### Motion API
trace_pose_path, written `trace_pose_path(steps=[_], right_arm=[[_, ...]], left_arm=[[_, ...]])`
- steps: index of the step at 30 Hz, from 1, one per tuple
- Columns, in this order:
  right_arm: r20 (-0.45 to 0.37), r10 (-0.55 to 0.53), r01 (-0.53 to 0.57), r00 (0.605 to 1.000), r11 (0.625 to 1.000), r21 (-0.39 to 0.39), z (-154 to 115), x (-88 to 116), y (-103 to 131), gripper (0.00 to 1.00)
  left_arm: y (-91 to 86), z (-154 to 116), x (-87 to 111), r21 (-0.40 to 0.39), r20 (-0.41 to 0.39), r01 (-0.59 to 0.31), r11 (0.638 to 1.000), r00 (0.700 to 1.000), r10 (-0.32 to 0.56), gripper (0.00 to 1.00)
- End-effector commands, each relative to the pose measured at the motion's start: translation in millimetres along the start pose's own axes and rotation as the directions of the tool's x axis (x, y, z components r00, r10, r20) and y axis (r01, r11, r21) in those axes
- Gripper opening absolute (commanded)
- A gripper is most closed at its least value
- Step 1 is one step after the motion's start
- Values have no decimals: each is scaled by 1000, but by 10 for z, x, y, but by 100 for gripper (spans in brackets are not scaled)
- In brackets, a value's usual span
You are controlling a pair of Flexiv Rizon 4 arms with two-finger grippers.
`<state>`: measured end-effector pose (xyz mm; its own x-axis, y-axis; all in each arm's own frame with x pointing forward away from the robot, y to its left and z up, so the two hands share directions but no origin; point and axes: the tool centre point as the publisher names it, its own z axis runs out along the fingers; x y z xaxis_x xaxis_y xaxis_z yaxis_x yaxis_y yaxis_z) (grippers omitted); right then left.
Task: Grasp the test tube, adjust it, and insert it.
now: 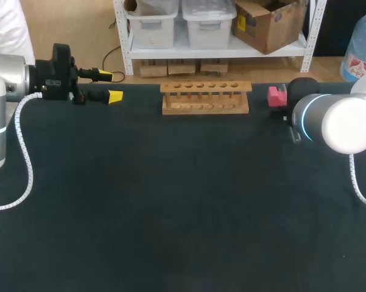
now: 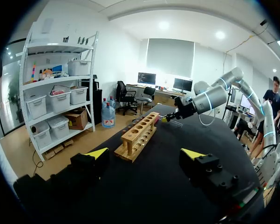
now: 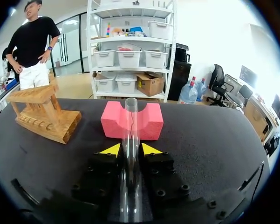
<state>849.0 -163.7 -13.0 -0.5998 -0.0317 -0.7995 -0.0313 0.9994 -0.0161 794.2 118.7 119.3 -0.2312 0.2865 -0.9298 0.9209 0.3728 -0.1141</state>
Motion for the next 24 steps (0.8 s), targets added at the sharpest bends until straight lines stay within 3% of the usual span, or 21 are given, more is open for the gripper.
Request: trace_pose_path(steps=[1, 12, 24], right_arm=[[-1, 5, -5, 1000, 1000, 16, -36, 7, 2, 0], [21, 31, -32, 999, 999, 34, -134, -152, 51, 0], [36, 89, -92, 995, 991, 94, -455, -348, 56, 0]], left_arm=[[-9, 0, 14, -3, 5, -3, 1000, 1000, 3, 100], [-9, 0, 14, -3, 5, -3, 1000, 1000, 3, 100], [-9, 0, 14, -3, 5, -3, 1000, 1000, 3, 100]])
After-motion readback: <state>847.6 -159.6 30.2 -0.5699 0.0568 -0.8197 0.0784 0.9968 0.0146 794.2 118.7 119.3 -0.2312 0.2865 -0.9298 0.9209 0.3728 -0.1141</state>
